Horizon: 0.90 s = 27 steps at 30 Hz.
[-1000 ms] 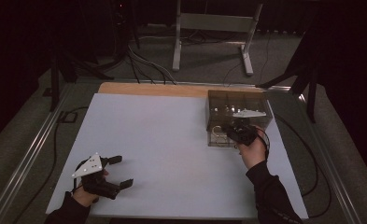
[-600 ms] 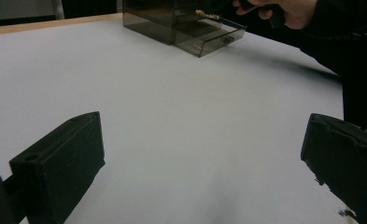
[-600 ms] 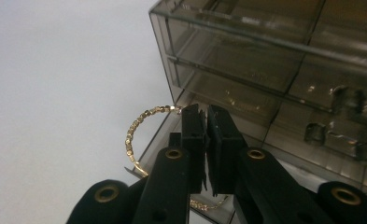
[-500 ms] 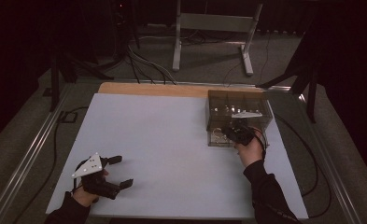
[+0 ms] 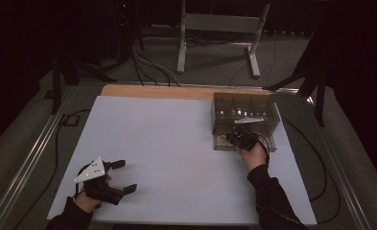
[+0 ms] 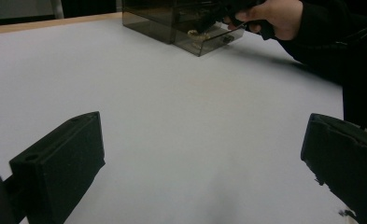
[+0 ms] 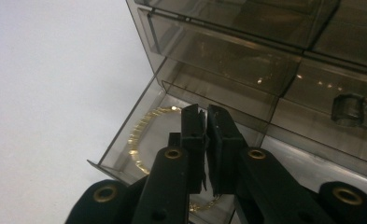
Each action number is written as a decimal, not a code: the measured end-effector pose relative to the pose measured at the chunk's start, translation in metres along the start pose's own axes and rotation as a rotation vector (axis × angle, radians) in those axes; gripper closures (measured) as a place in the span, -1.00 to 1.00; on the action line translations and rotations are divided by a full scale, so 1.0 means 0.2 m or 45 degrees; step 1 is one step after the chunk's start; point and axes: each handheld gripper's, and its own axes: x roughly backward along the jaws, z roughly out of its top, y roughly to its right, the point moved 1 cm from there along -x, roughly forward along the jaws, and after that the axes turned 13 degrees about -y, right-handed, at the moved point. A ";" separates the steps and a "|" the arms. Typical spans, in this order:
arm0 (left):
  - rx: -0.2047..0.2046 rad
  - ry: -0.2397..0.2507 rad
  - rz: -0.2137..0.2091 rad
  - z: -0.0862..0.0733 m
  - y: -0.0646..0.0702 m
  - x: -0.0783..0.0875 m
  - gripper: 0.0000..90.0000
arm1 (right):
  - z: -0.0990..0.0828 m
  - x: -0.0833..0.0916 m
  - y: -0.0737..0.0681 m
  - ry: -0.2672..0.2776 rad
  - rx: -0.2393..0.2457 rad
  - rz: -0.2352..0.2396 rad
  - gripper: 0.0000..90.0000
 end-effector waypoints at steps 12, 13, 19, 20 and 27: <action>0.004 0.001 0.000 0.00 0.00 0.00 -0.99 | 0.03 0.07 -0.04 0.058 0.020 0.049 0.34; 0.003 0.001 0.001 0.00 0.00 0.00 -0.99 | 0.03 0.09 -0.05 0.065 0.019 0.055 0.31; -0.001 0.003 -0.001 0.00 0.00 0.00 -0.99 | 0.06 0.15 -0.11 0.119 0.049 0.085 -0.10; -0.001 0.003 -0.001 0.00 0.00 0.00 -0.99 | 0.06 0.15 -0.11 0.119 0.049 0.085 -0.10; 0.003 0.003 -0.003 0.00 0.00 0.00 -0.99 | 0.08 0.22 -0.23 0.138 0.154 0.199 -0.71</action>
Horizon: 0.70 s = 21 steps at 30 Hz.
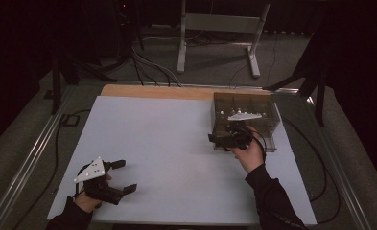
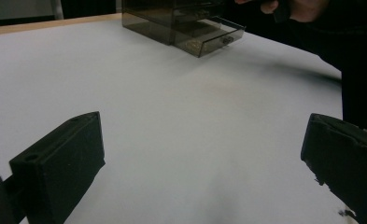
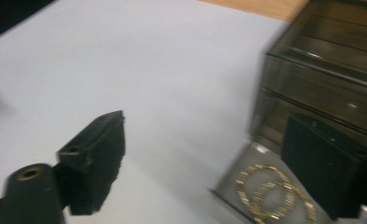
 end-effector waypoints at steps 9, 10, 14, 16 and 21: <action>0.003 0.004 -0.001 0.00 0.00 0.00 -0.99 | 0.02 0.01 -0.13 0.001 0.118 0.051 -1.00; 0.003 0.004 -0.001 0.00 0.00 0.00 -0.99 | 0.02 0.01 -0.13 0.001 0.118 0.051 -1.00; -0.003 0.002 -0.004 0.00 0.00 0.00 -0.99 | -0.01 0.00 -0.17 -0.020 0.159 0.046 -1.00; -0.005 -0.002 -0.004 0.00 0.00 0.00 -0.99 | -0.02 -0.01 -0.18 -0.030 0.161 0.048 -1.00; 0.001 -0.001 -0.003 0.00 0.00 0.00 -0.99 | -0.08 -0.04 -0.19 -0.048 0.161 0.051 -1.00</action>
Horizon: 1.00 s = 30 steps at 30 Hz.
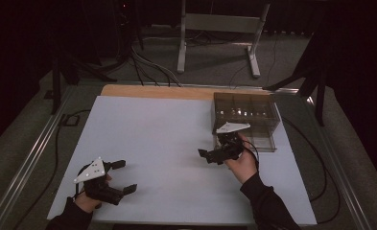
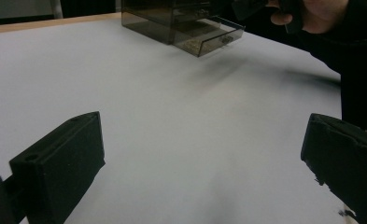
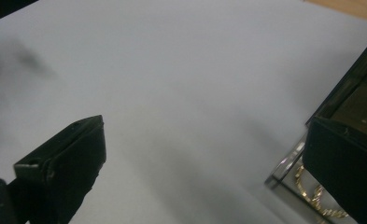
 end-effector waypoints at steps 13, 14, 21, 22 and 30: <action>-0.004 0.004 0.001 0.00 0.00 0.00 -0.99 | -0.12 -0.08 -0.04 0.002 0.048 0.058 -1.00; -0.004 0.005 0.002 0.00 0.00 0.00 -0.99 | -0.13 -0.09 -0.04 0.007 0.045 0.065 -1.00; -0.008 0.002 0.000 0.00 0.00 0.00 -0.99 | -0.21 -0.11 -0.04 -0.029 0.054 0.058 -1.00; -0.008 0.002 0.000 0.00 0.00 0.00 -0.99 | -0.21 -0.11 -0.04 -0.029 0.054 0.058 -1.00; -0.015 -0.004 -0.002 0.00 0.01 0.00 -0.99 | -0.31 -0.09 -0.02 -0.040 0.063 0.057 -1.00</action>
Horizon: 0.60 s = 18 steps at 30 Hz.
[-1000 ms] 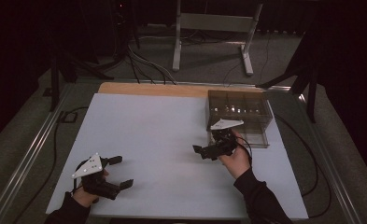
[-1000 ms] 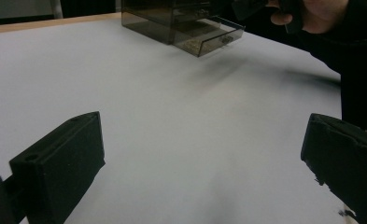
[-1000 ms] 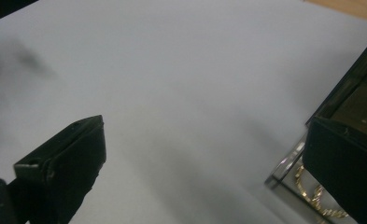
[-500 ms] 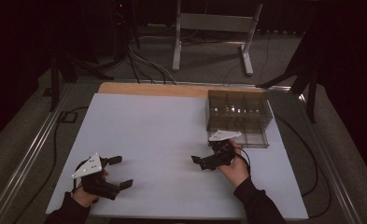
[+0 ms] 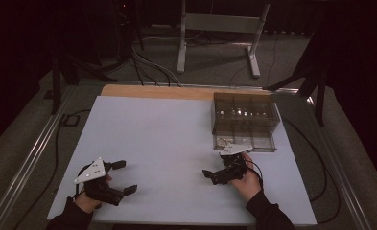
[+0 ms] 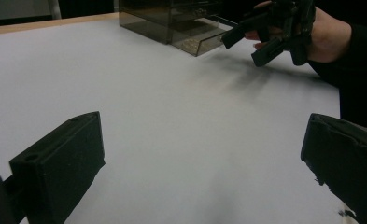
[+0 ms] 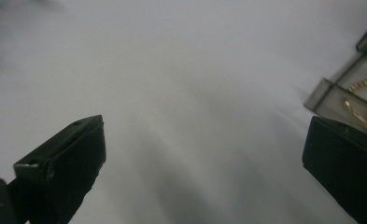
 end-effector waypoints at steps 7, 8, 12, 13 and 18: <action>0.001 0.003 0.002 0.00 0.00 0.00 -0.99 | -0.06 0.03 0.02 0.006 -0.023 -0.005 -1.00; 0.000 0.001 0.001 0.00 0.00 0.00 -0.99 | -0.09 0.04 0.03 -0.004 -0.031 -0.014 -1.00; 0.000 0.002 0.000 0.00 0.00 0.00 -0.99 | -0.12 0.07 0.04 -0.002 -0.030 -0.025 -1.00; -0.002 0.000 0.000 0.00 0.00 0.00 -0.99 | -0.14 0.08 0.05 0.001 -0.032 -0.025 -1.00; -0.002 0.002 -0.001 0.00 0.00 0.00 -0.99 | -0.19 0.12 0.07 -0.001 -0.047 -0.038 -1.00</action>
